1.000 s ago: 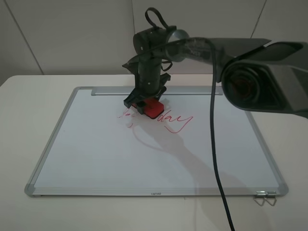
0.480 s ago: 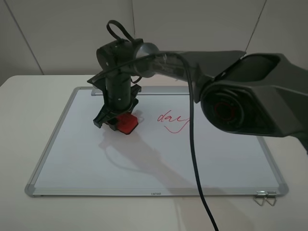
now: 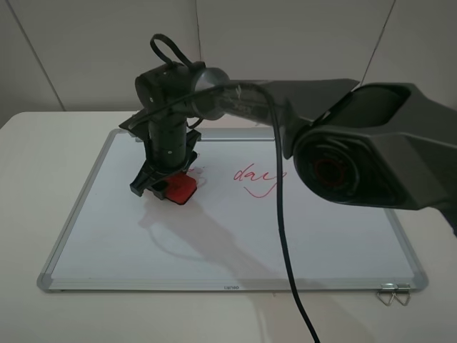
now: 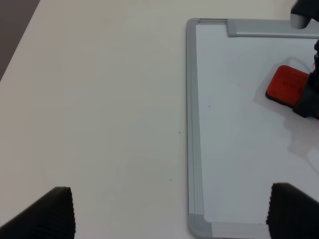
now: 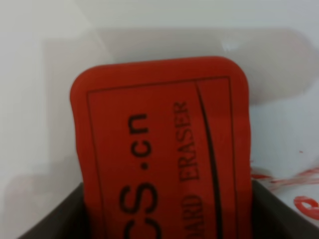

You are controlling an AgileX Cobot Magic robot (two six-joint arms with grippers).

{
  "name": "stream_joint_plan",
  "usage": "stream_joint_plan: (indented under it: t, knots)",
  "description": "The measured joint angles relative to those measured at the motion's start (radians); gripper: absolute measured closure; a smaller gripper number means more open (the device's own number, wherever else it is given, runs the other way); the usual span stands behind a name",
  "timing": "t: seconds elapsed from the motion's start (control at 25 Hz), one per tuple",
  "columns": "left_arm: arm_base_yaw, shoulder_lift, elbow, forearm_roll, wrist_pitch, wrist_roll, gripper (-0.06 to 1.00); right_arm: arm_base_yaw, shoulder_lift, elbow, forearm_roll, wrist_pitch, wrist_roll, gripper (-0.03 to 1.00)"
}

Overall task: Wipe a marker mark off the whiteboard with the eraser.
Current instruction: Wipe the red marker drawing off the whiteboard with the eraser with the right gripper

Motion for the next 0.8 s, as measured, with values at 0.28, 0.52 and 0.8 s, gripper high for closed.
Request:
stream_joint_plan:
  t: [0.28, 0.52, 0.8]
  knots:
    - [0.000, 0.000, 0.000, 0.000, 0.000, 0.000, 0.17, -0.090, 0.007, -0.010, 0.006, 0.026, 0.003, 0.45]
    - [0.000, 0.000, 0.000, 0.000, 0.000, 0.000, 0.17, -0.163, 0.008, -0.019, -0.004, 0.050, 0.003, 0.45]
    - [0.000, 0.000, 0.000, 0.000, 0.000, 0.000, 0.17, -0.179, 0.008, -0.019, -0.018, 0.052, 0.013, 0.45]
